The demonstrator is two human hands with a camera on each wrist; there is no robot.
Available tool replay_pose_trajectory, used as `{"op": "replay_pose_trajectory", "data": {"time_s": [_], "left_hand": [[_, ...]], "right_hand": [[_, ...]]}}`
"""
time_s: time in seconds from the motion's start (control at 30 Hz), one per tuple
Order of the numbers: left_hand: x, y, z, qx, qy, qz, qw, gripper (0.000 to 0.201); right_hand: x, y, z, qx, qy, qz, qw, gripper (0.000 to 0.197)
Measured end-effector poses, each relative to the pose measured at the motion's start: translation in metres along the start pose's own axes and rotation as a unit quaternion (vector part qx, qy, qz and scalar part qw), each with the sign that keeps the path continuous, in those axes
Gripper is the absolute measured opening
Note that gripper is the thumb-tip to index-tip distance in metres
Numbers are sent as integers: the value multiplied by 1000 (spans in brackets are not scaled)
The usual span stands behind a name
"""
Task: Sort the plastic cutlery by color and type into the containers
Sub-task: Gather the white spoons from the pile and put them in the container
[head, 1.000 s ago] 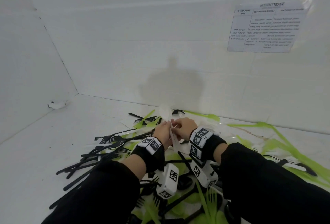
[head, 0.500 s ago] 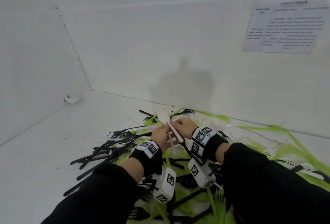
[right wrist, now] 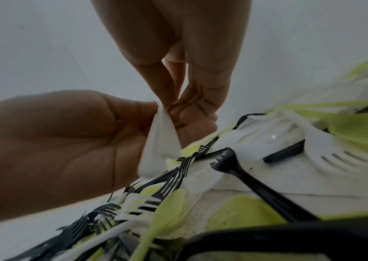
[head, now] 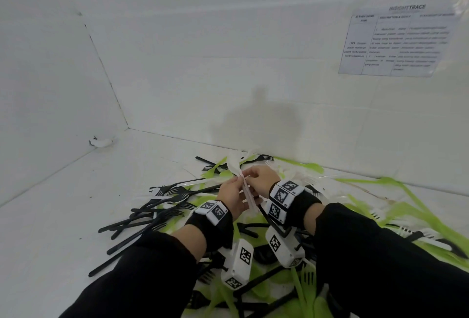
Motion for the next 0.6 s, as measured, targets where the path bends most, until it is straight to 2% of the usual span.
{"op": "replay_pose_trajectory", "data": {"time_s": [0.2, 0.3, 0.33, 0.37, 0.43, 0.47, 0.6], "left_hand": [[0, -4, -5, 32, -8, 0, 999, 27], [8, -20, 2, 87, 21, 18, 996, 19], [11, -29, 7, 113, 29, 17, 993, 18], [15, -37, 10, 133, 38, 23, 990, 20], [23, -48, 17, 146, 56, 59, 986, 24], [26, -52, 19, 146, 61, 75, 985, 24], [28, -68, 20, 167, 60, 94, 980, 27]], "right_hand": [[-17, 0, -8, 9, -99, -142, 985, 29], [-3, -18, 4, 46, -65, -156, 985, 29], [7, -18, 8, 32, -50, -188, 980, 32], [18, -11, 7, -14, -45, -234, 971, 37], [38, 6, 3, -105, -59, -330, 936, 46], [44, 11, -1, -127, -67, -354, 924, 47], [44, 12, 5, -110, -107, -343, 927, 39]]}}
Point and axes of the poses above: each hand's wrist, its own z-axis towards the middle knuckle, its own y-axis out of the palm, x = y × z, the point moved 10 cm from there along z, towards the middle knuckle, and after that the axes turned 14 degrees about x, right-handed, at the moved point
